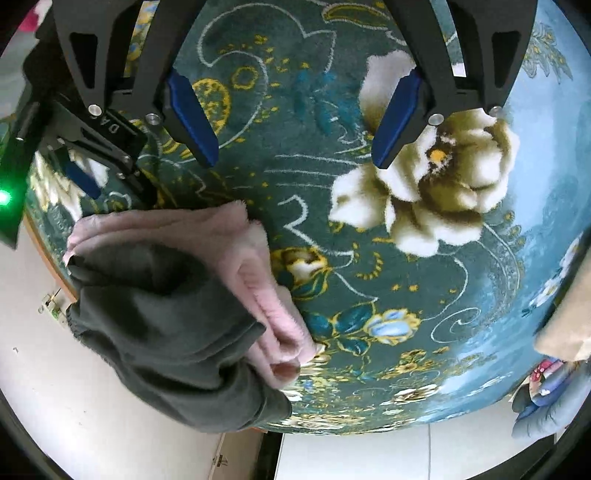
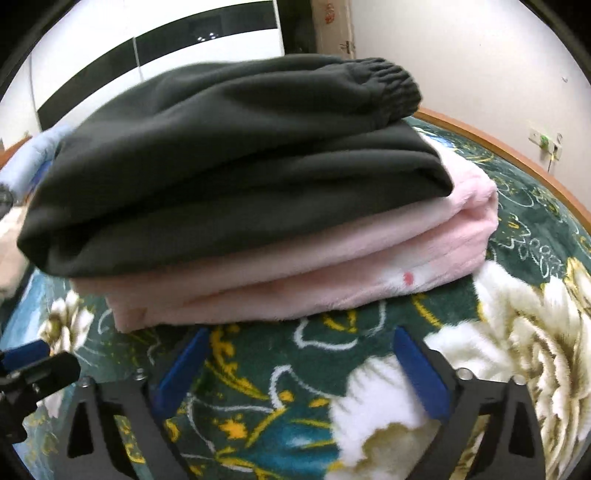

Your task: Fold clothes

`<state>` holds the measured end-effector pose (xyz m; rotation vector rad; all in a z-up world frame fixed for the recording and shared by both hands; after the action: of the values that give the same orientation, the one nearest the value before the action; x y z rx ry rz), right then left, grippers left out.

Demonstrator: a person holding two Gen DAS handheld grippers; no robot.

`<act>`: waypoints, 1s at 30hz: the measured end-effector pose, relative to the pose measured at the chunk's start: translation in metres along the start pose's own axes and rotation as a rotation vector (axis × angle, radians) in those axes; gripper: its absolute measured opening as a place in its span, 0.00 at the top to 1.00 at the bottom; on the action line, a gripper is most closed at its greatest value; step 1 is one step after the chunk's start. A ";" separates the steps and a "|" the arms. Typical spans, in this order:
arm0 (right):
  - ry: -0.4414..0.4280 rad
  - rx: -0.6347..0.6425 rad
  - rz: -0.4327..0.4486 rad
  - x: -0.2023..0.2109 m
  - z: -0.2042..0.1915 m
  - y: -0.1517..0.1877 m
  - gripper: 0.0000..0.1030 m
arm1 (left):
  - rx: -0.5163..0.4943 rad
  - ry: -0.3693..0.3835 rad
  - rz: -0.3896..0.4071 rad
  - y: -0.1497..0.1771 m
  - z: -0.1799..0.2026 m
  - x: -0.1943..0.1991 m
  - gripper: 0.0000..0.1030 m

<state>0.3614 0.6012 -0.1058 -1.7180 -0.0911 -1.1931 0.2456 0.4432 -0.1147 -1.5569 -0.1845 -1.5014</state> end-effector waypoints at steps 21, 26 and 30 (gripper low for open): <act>0.069 0.047 0.002 0.009 -0.008 0.008 0.00 | -0.076 -0.058 0.094 0.004 0.001 -0.033 0.06; 0.074 0.050 -0.004 0.013 -0.009 0.008 0.00 | -0.081 -0.063 0.116 0.006 0.002 -0.033 0.05; 0.078 0.052 -0.006 0.018 -0.010 0.008 0.00 | -0.077 -0.060 0.122 0.006 0.001 -0.033 0.05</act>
<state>0.3683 0.5822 -0.0976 -1.6252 -0.0801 -1.2502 0.2424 0.4566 -0.1451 -1.6462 -0.0653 -1.3814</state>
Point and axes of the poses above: each gripper's, at about its wrist camera, not at the fingertips, and x roughly against the way its jaws point, z to its right, y to its underside, the point moved 8 cm from there along -x, roughly the way its jaws point, and after that the axes turned 5 degrees about x, right-handed, at the moved point
